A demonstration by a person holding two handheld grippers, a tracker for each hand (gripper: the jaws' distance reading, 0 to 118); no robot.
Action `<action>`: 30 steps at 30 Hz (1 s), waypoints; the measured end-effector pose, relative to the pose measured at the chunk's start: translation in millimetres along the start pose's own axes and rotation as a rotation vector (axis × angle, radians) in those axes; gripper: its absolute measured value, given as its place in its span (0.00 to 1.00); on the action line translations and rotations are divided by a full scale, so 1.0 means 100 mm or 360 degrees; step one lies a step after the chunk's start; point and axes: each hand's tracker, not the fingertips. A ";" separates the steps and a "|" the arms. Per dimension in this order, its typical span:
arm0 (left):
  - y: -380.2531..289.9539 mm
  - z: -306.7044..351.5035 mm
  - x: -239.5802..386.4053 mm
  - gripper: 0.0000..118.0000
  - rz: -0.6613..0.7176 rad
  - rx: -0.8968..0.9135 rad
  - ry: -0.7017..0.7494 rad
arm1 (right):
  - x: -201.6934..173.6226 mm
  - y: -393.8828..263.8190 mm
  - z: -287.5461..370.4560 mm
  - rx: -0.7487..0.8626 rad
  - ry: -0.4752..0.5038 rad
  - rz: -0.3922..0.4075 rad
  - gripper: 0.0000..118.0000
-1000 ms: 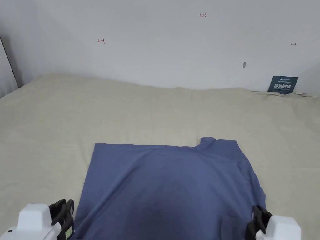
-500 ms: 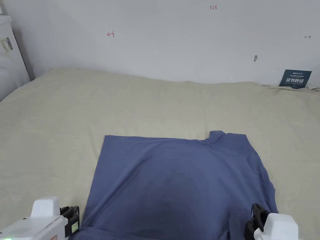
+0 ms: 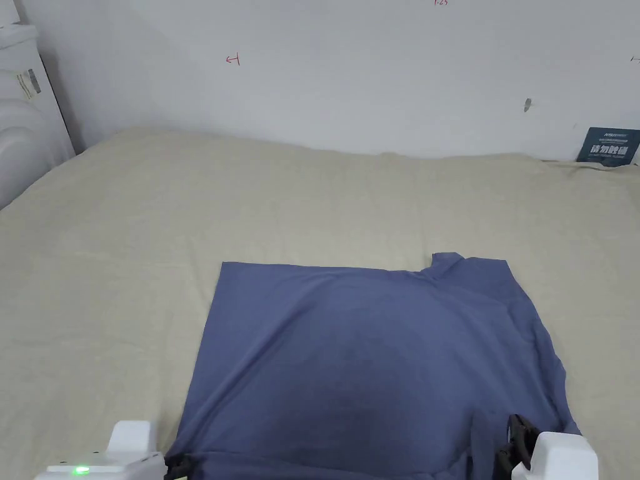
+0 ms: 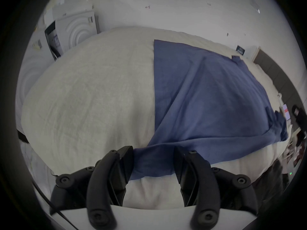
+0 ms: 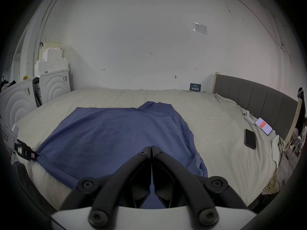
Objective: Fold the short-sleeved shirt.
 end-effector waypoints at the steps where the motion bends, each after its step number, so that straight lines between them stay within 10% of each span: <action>1: 0.00 -0.01 0.06 0.46 -0.0024 -0.0019 0.0029 | 0.00 -0.01 0.00 -0.0002 0.0001 0.0002 0.00; 7: 0.04 0.04 0.31 0.34 -0.0123 -0.0039 0.0099 | 0.02 -0.04 -0.01 -0.0019 -0.0004 -0.0001 0.00; 9: 0.03 0.04 0.35 0.09 -0.0108 -0.0034 0.0046 | 0.04 -0.05 -0.01 -0.0022 -0.0009 -0.0003 0.01; 12: 0.01 0.07 0.29 0.04 -0.0086 -0.0017 0.0044 | 0.11 -0.09 -0.01 -0.0036 -0.0026 -0.0008 0.01; 19: 0.00 0.24 -0.02 0.02 -0.0029 0.0129 -0.0053 | 0.48 -0.13 -0.03 -0.0115 -0.0104 -0.0006 0.06; 23: 0.03 0.38 -0.04 0.02 -0.0111 0.0241 -0.0069 | 0.77 -0.19 -0.07 -0.0239 -0.0146 -0.0061 0.42; 30: 0.01 0.42 -0.12 0.02 -0.0158 0.0292 -0.0069 | 1.01 -0.47 -0.23 -0.0494 -0.0046 -0.0064 0.43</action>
